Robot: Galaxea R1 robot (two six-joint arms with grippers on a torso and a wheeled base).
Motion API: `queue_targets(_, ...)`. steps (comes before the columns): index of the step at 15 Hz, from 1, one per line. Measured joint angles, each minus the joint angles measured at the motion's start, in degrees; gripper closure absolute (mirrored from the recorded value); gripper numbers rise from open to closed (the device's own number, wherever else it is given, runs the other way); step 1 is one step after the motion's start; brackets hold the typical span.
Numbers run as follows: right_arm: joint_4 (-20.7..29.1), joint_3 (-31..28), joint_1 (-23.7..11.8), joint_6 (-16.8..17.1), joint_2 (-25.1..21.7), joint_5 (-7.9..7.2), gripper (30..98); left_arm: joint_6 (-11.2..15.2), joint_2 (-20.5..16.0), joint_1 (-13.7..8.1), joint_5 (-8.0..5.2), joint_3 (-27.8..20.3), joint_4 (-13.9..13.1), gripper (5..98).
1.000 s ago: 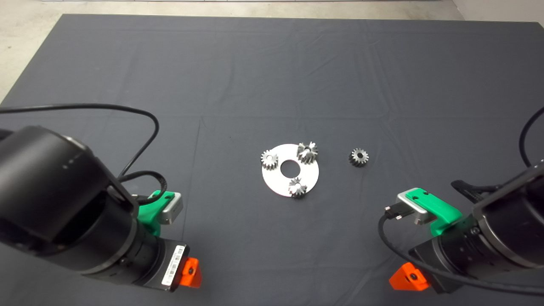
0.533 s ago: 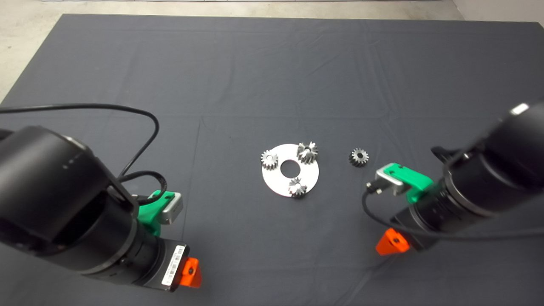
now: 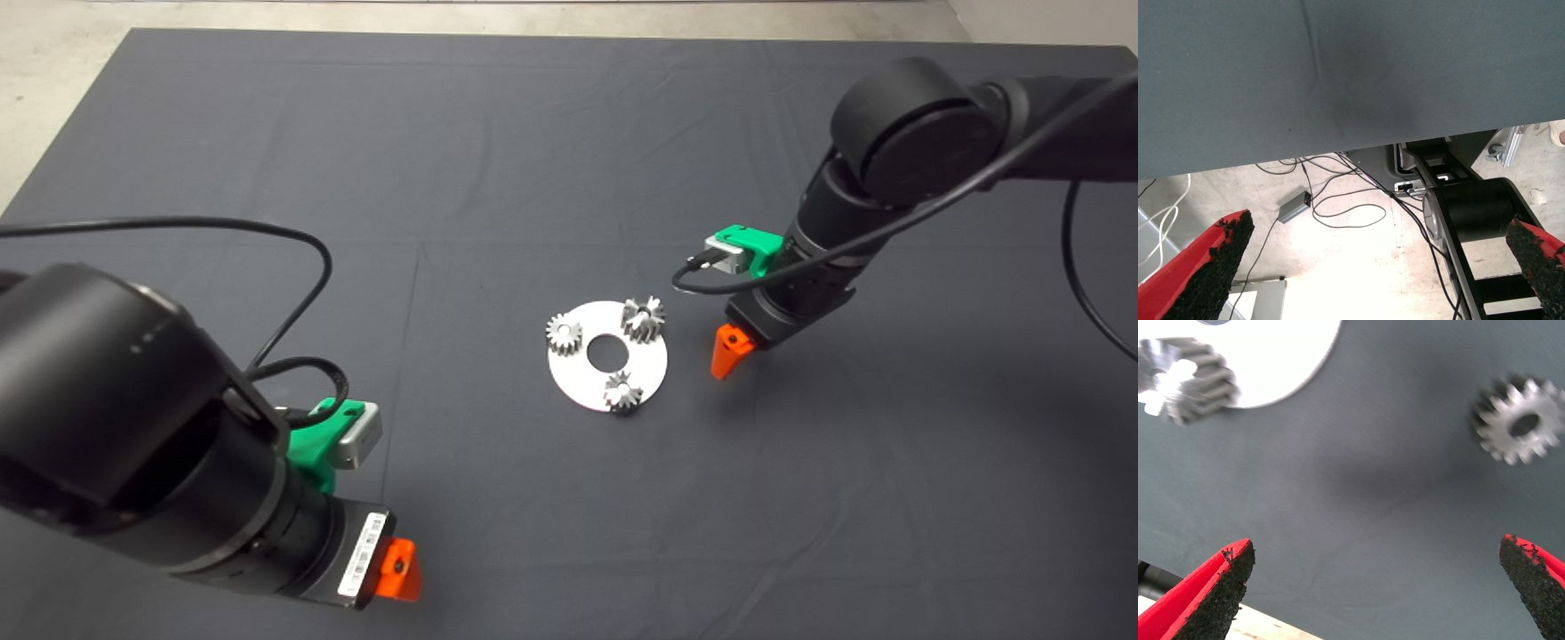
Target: Remove an incorrectly installed larger gear and replace it with the correct smaller gear
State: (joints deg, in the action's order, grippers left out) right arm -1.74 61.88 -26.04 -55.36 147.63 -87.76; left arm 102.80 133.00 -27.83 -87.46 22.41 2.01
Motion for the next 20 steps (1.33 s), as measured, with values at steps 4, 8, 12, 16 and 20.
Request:
queue_targets(4,-0.04,2.52,0.02,3.1,5.64,0.16,31.4,0.0,-0.01,0.0,-0.02,0.0,-0.01,6.0)
queue_targets(8,-1.42,5.46,0.02,6.3,7.67,0.13,31.4,0.0,0.0,0.0,0.0,0.0,-0.04,6.0)
queue_targets(12,-5.19,7.79,0.07,9.23,9.24,0.17,31.4,0.0,0.0,0.0,0.0,0.0,-0.09,6.0)
queue_targets(16,-9.44,10.31,1.16,10.57,11.33,0.09,31.4,0.0,0.0,0.0,0.01,0.0,-0.08,6.0)
queue_targets(20,-12.18,13.14,2.54,11.45,13.45,0.3,31.4,0.0,-0.01,0.0,0.0,0.0,-0.09,6.0)
